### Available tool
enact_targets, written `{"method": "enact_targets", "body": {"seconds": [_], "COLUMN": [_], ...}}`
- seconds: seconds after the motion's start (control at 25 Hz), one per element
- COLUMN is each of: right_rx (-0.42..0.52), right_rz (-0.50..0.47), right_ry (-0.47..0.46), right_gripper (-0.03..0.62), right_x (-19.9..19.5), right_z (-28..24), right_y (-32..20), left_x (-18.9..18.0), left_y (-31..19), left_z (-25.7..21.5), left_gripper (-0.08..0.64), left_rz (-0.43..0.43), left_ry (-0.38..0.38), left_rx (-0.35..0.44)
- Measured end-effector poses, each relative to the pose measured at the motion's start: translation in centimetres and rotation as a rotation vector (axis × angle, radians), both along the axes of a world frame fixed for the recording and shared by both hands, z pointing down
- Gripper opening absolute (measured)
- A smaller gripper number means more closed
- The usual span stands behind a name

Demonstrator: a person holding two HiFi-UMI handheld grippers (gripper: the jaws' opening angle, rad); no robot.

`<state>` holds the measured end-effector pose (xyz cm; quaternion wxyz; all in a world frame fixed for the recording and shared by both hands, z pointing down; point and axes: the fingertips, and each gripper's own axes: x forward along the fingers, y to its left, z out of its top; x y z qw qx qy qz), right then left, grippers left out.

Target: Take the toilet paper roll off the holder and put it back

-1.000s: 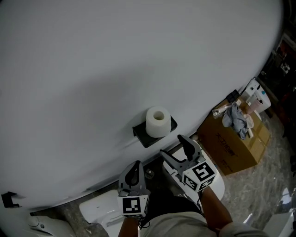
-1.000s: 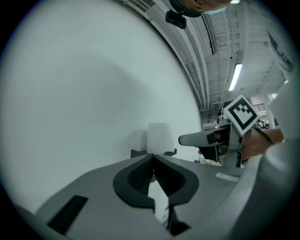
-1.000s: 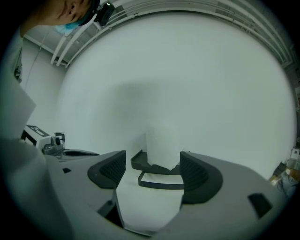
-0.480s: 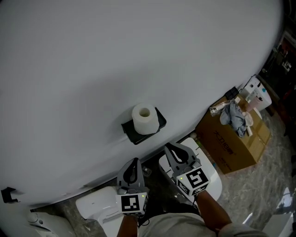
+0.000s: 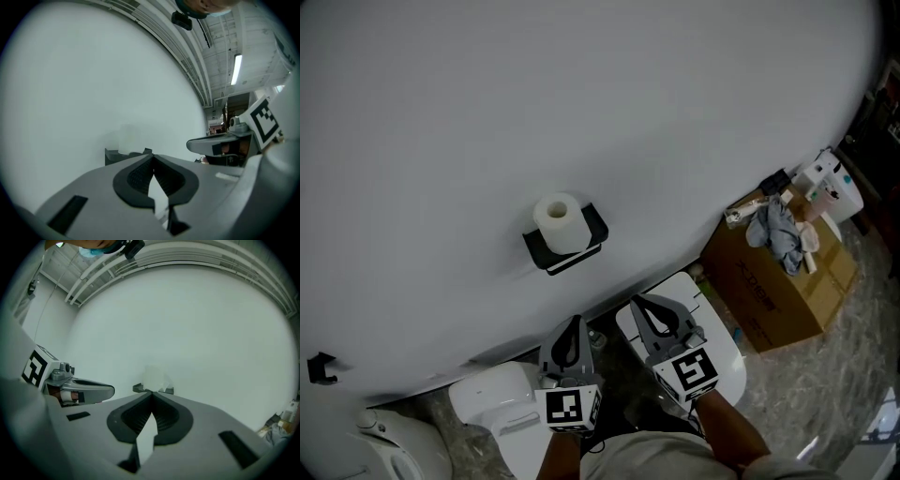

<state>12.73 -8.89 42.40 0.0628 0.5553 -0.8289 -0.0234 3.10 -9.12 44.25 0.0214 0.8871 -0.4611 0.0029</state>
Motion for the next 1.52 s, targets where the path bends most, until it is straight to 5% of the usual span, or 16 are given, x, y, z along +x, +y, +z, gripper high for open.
{"method": "enact_targets", "body": {"seconds": [0.24,0.4,0.6,0.88,1.52], "right_rx": [0.001,0.111,0.127,0.159,0.225], "right_rz": [-0.013,-0.063,-0.042,-0.104,0.023], "right_ry": [0.006,-0.032,-0.05,-0.023,-0.041], "right_gripper": [0.005,0.005,0.005,0.005,0.005], "right_x": [3.1,3.7,5.1,1.7,-1.0], "right_z": [-0.9,-3.7,-4.8,-5.8,-8.8], "right_y": [4.6,7.9,10.5,12.5,13.8], "left_x": [2.3,1.6,0.9,-0.7,-8.0], "left_y": [4.8,8.3,11.1,13.5,14.5], "left_z": [-1.2,-2.8,-4.5,-5.2,-7.0], "left_gripper": [0.003,0.003,0.003,0.003,0.003], "left_rz": [-0.063,-0.148,-0.182,-0.199,-0.21], "left_ry": [0.004,0.031,0.007,0.013,-0.005], "left_rx": [0.02,0.034,0.067,0.069,0.122]}}
